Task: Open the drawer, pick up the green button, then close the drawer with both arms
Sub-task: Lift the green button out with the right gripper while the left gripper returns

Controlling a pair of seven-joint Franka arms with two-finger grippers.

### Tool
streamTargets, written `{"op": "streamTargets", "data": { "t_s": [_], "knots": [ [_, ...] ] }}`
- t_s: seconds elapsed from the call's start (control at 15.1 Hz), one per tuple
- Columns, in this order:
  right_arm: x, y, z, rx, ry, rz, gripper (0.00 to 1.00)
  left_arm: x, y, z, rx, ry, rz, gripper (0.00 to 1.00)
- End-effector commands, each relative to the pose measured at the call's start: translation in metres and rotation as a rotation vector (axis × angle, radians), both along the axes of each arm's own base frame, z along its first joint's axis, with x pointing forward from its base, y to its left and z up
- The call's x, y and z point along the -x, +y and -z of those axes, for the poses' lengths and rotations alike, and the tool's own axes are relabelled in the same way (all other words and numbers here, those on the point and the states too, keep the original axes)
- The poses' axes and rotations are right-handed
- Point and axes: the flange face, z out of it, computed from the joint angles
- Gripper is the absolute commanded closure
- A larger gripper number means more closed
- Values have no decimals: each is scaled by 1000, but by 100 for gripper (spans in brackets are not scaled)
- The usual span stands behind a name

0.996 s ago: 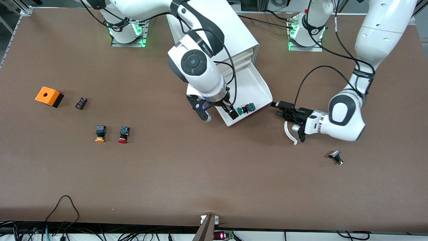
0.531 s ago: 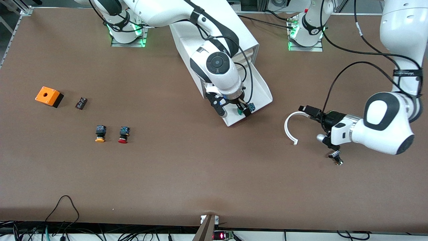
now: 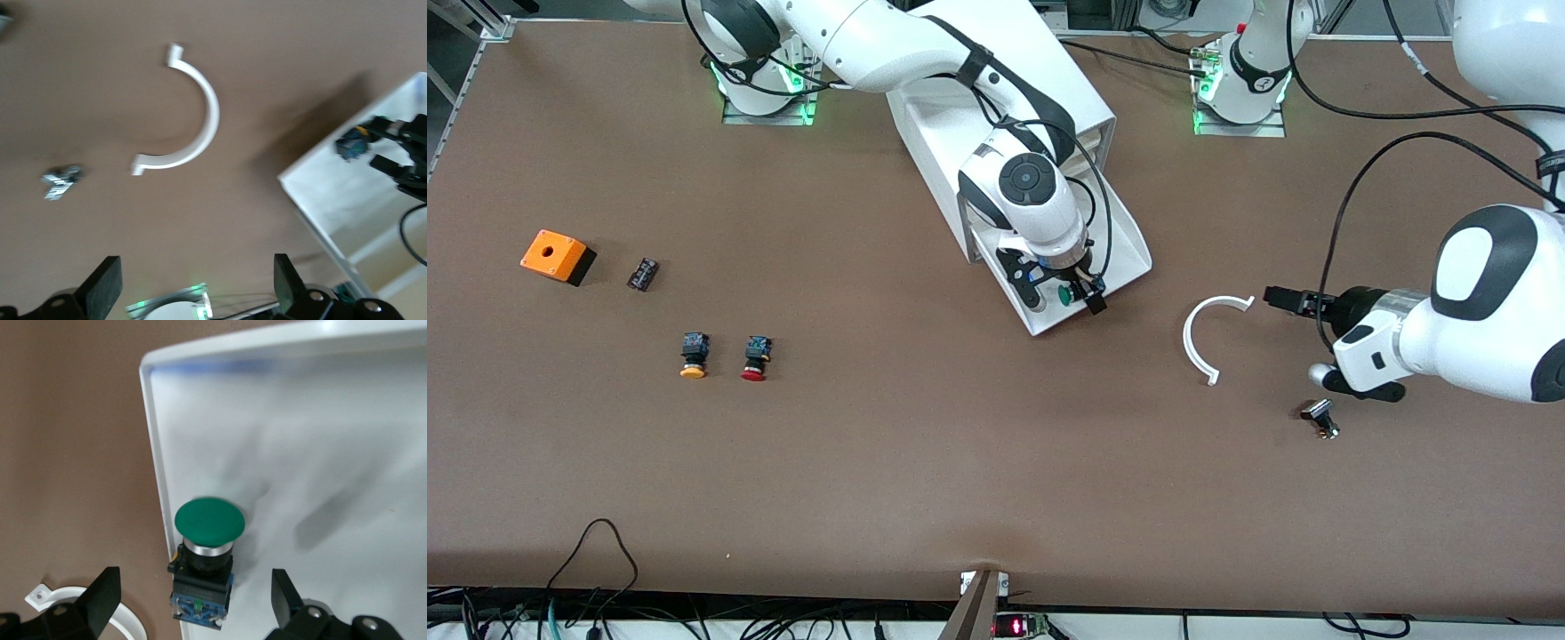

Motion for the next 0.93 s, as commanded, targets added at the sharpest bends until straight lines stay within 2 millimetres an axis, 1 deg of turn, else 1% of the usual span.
{"op": "streamTargets", "data": {
  "t_s": [0.0, 0.07, 0.13, 0.2, 0.27, 0.33, 0.46, 0.53, 0.6, 0.66, 0.73, 0.8, 0.86],
  "knots": [
    [5, 11, 4, -1, -18, 9, 9, -4, 4, -19, -74, -30, 11, 0],
    [6, 12, 5, 0, -18, 6, 19, -5, 6, -18, -73, -32, 8, 0],
    [6, 12, 4, -1, -19, 6, 38, -5, 6, -18, -74, -32, 8, 0],
    [5, 11, 4, 1, -17, 5, 63, -5, 6, -18, -74, -30, 4, 0],
    [6, 11, 3, 3, -12, 4, 85, -5, 6, -16, -76, -26, 0, 0],
    [7, 11, 4, 9, -5, 1, 100, -6, 6, -13, -74, -25, -1, 0],
    [8, 9, 3, 32, 10, -7, 100, -6, 5, -11, -75, -24, -5, 0],
    [2, 6, -6, 36, 16, -6, 100, -7, 5, -12, -81, -30, -22, 0],
    [-3, 4, -22, 43, 23, -11, 100, -8, 5, -12, -93, -28, -57, 0],
    [-13, -2, -38, 44, 26, -16, 100, -8, 3, -10, -111, -23, -98, 0],
    [-25, -12, -48, 50, 36, -23, 100, -12, 0, -12, -124, -56, -140, 0],
    [-31, -18, -60, 52, 35, -49, 100, -15, -10, -16, -128, -90, -166, 0],
    [-32, -22, -71, 60, 24, -95, 100, -14, -25, -15, -139, -95, -191, 0]
  ]
}}
